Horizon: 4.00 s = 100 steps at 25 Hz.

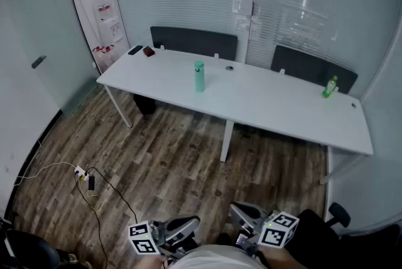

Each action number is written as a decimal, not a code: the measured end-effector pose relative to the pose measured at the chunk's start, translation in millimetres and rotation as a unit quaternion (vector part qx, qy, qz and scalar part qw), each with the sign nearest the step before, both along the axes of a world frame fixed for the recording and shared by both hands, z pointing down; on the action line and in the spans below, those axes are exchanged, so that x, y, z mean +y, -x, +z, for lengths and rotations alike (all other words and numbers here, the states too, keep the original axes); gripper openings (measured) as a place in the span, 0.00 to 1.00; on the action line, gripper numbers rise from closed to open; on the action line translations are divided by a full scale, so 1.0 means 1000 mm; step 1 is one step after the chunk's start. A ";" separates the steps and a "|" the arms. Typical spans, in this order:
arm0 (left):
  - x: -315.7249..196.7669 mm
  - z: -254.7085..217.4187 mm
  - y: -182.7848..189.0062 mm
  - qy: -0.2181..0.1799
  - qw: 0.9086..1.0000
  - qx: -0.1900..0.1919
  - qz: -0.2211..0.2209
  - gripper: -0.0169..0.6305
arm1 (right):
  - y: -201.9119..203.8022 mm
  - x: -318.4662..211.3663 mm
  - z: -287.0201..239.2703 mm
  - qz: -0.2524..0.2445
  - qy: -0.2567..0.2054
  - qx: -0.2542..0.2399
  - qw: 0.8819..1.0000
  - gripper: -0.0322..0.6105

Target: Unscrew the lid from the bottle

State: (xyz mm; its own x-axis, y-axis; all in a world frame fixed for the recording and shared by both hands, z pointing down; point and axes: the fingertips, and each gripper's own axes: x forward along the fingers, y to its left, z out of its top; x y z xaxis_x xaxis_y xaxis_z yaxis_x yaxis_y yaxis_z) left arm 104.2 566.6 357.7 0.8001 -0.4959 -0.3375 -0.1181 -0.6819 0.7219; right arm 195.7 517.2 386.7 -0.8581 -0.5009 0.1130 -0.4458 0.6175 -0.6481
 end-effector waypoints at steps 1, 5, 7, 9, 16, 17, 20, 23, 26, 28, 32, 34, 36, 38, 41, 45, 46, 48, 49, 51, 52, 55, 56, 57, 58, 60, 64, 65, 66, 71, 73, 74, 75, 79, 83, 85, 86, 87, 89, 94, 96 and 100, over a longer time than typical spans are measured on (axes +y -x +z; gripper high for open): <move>-0.002 0.000 0.002 -0.001 1.000 0.001 0.000 0.05 | 0.002 -0.001 0.000 -0.001 -0.003 0.004 1.000 0.08; -0.006 0.001 0.008 -0.004 1.000 -0.009 -0.007 0.05 | 0.010 -0.002 -0.001 -0.005 -0.009 0.011 1.000 0.08; -0.006 0.004 0.011 -0.004 1.000 -0.016 -0.011 0.05 | 0.014 -0.002 0.000 -0.004 -0.010 0.011 1.000 0.08; -0.006 0.005 0.014 -0.003 1.000 -0.017 -0.012 0.05 | 0.016 -0.003 0.000 -0.003 -0.010 0.014 1.000 0.08; -0.006 0.005 0.021 -0.002 1.000 -0.012 -0.016 0.05 | 0.021 -0.004 -0.001 -0.001 -0.006 0.003 1.000 0.09; -0.006 0.005 0.023 -0.002 1.000 -0.012 -0.017 0.05 | 0.023 -0.003 -0.002 -0.003 -0.008 0.003 1.000 0.09; -0.006 0.006 0.027 -0.002 1.000 -0.011 -0.019 0.05 | 0.031 0.000 -0.001 -0.017 -0.010 0.005 1.000 0.22; -0.006 0.009 0.034 -0.001 1.000 -0.015 -0.024 0.05 | 0.037 0.002 0.003 -0.020 -0.012 0.014 1.000 0.31; -0.006 0.013 0.043 0.000 0.999 -0.029 -0.037 0.05 | 0.041 0.004 0.009 -0.011 -0.005 0.016 1.000 0.32; -0.007 0.018 0.051 -0.001 0.998 -0.044 -0.053 0.06 | 0.043 0.004 0.012 -0.003 -0.001 0.018 1.000 0.32; -0.008 0.021 0.064 -0.002 0.997 -0.055 -0.063 0.23 | 0.050 0.002 0.015 0.017 0.001 0.020 1.000 0.32; -0.007 0.022 0.071 0.000 0.997 -0.048 -0.055 0.23 | 0.056 0.001 0.018 0.021 0.003 0.022 1.000 0.32; -0.005 0.023 0.078 0.004 0.998 -0.042 -0.050 0.23 | 0.063 0.002 0.020 0.025 0.006 0.024 0.999 0.32; -0.003 0.027 0.087 0.008 0.998 -0.044 -0.049 0.23 | 0.071 0.003 0.022 0.028 0.009 0.025 0.999 0.32; -0.001 0.032 0.098 0.014 0.998 -0.050 -0.046 0.23 | 0.081 0.006 0.024 0.033 0.009 0.026 0.999 0.32; -0.001 0.032 0.110 0.014 0.998 -0.046 -0.043 0.23 | 0.089 0.006 0.023 0.041 0.011 0.027 0.999 0.32; -0.002 0.031 0.112 0.014 0.998 -0.045 -0.042 0.23 | 0.090 0.006 0.023 0.043 0.011 0.027 0.999 0.32; -0.002 0.030 0.115 0.013 0.998 -0.044 -0.039 0.23 | 0.092 0.005 0.022 0.047 0.011 0.026 0.999 0.32; -0.002 0.031 0.116 0.013 0.998 -0.043 -0.037 0.23 | 0.094 0.005 0.022 0.049 0.010 0.025 0.998 0.32; -0.002 0.032 0.119 0.014 0.998 -0.043 -0.033 0.23 | 0.096 0.004 0.022 0.051 0.009 0.024 0.998 0.32; -0.003 0.033 0.120 0.014 0.998 -0.043 -0.031 0.23 | 0.097 0.004 0.022 0.052 0.009 0.023 0.998 0.32; -0.006 0.035 0.118 0.015 0.999 -0.043 -0.028 0.23 | 0.096 0.000 0.024 0.051 0.012 0.023 0.998 0.32; -0.008 0.035 0.116 0.015 0.999 -0.042 -0.028 0.23 | 0.094 -0.003 0.025 0.050 0.013 0.023 0.998 0.32; -0.011 0.035 0.114 0.015 0.999 -0.042 -0.028 0.23 | 0.093 -0.007 0.025 0.049 0.013 0.023 0.998 0.32; -0.015 0.036 0.113 0.016 0.999 -0.042 -0.028 0.23 | 0.092 -0.013 0.025 0.048 0.013 0.021 0.999 0.32; -0.027 0.037 0.109 0.018 0.998 -0.043 -0.031 0.23 | 0.091 -0.027 0.026 0.043 0.011 0.019 0.999 0.32; -0.058 0.038 0.102 0.018 0.998 -0.050 -0.040 0.23 | 0.092 -0.067 0.030 0.024 0.007 0.013 1.000 0.32; -0.069 0.038 0.101 0.017 0.998 -0.051 -0.045 0.23 | 0.092 -0.080 0.032 0.019 0.008 0.012 1.000 0.32; -0.081 0.038 0.100 0.017 0.997 -0.052 -0.050 0.23 | 0.091 -0.093 0.033 0.014 0.008 0.011 1.000 0.32; -0.147 0.033 0.090 0.017 0.996 -0.055 -0.065 0.23 | 0.088 -0.160 0.026 -0.014 -0.002 0.016 1.000 0.32; -0.173 0.029 0.081 0.016 0.996 -0.054 -0.070 0.23 | 0.081 -0.187 0.025 -0.020 0.000 0.019 1.000 0.32; -0.185 0.028 0.077 0.016 0.996 -0.053 -0.072 0.23 | 0.076 -0.198 0.025 -0.023 0.001 0.019 1.000 0.32; -0.197 0.027 0.072 0.016 0.996 -0.053 -0.073 0.23 | 0.072 -0.209 0.026 -0.025 0.003 0.020 0.999 0.32; -0.234 0.028 0.055 0.017 0.995 -0.053 -0.077 0.23 | 0.058 -0.246 0.030 -0.033 0.006 0.023 0.999 0.32; -0.263 0.030 0.048 0.018 0.995 -0.053 -0.088 0.23 | 0.051 -0.274 0.034 -0.041 0.008 0.025 0.999 0.32; -0.275 0.030 0.049 0.021 0.994 -0.053 -0.092 0.23 | 0.051 -0.286 0.036 -0.043 0.011 0.026 0.999 0.32; -0.280 0.031 0.050 0.021 0.994 -0.053 -0.093 0.23 | 0.053 -0.291 0.037 -0.044 0.012 0.026 0.999 0.32; -0.284 0.031 0.051 0.022 0.994 -0.054 -0.094 0.23 | 0.055 -0.295 0.038 -0.046 0.013 0.026 0.999 0.32; -0.292 0.032 0.057 0.022 0.994 -0.054 -0.094 0.23 | 0.061 -0.302 0.039 -0.048 0.014 0.026 0.998 0.32; -0.323 0.042 0.075 0.023 0.995 -0.050 -0.080 0.23 | 0.084 -0.325 0.042 -0.046 0.012 0.033 0.998 0.32; -0.343 0.046 0.086 0.022 0.996 -0.045 -0.071 0.23 | 0.095 -0.343 0.044 -0.038 0.011 0.037 0.999 0.32; -0.388 0.046 0.111 0.020 0.998 -0.045 -0.049 0.23 | 0.119 -0.386 0.045 -0.010 0.015 0.038 0.999 0.32</move>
